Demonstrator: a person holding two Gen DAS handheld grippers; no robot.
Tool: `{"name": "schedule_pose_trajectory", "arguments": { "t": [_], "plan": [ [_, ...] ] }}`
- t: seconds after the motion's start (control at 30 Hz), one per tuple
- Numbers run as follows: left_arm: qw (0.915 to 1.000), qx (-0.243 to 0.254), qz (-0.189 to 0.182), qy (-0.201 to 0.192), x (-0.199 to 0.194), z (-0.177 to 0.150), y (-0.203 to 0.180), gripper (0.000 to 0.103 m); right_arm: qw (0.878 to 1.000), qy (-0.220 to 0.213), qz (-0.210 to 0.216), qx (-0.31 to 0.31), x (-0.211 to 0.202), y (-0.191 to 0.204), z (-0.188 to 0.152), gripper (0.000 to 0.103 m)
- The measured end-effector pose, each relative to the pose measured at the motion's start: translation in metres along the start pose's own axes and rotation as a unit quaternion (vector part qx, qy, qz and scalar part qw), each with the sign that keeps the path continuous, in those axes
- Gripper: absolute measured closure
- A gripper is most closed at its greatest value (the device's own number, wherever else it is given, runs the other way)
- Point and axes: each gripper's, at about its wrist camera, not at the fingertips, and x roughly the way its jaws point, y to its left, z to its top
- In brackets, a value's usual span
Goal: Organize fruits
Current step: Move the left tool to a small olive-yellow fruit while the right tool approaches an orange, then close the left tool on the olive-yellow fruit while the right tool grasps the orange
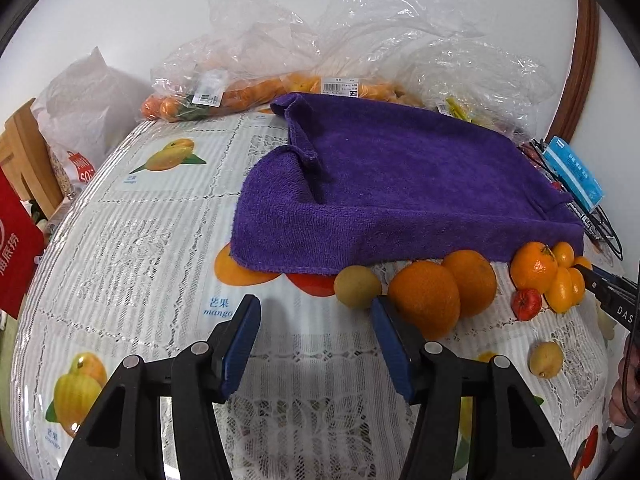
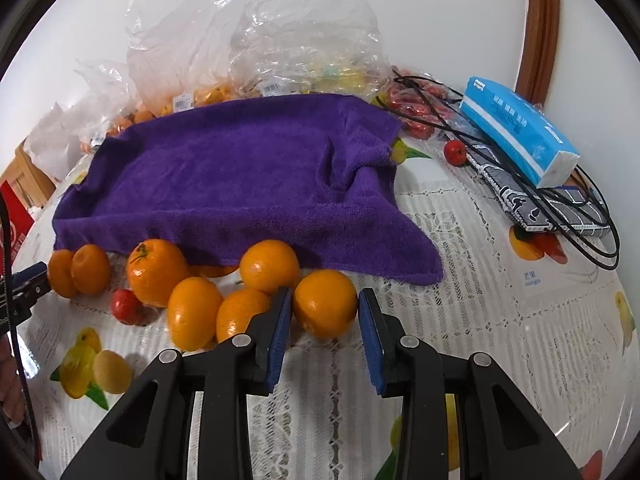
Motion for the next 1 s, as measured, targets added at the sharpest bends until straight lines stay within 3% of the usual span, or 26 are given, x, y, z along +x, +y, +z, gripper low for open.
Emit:
{"name": "schedule_pose_trajectory", "arguments": {
  "t": [0.23, 0.7, 1.0],
  "plan": [
    [1.0, -0.004, 0.0, 0.004, 0.009, 0.008, 0.001, 0.05, 1.0, 0.004, -0.019, -0.003, 0.013, -0.002, 0.0, 0.07],
    [0.9998, -0.021, 0.001, 0.003, 0.014, 0.015, 0.003, 0.051, 1.0, 0.005, -0.015, 0.002, 0.014, -0.002, -0.002, 0.07],
    [0.9996, -0.019, -0.021, 0.0, 0.012, 0.013, 0.001, 0.078, 1.0, 0.005, -0.012, 0.003, 0.014, -0.004, -0.001, 0.07]
  ]
}}
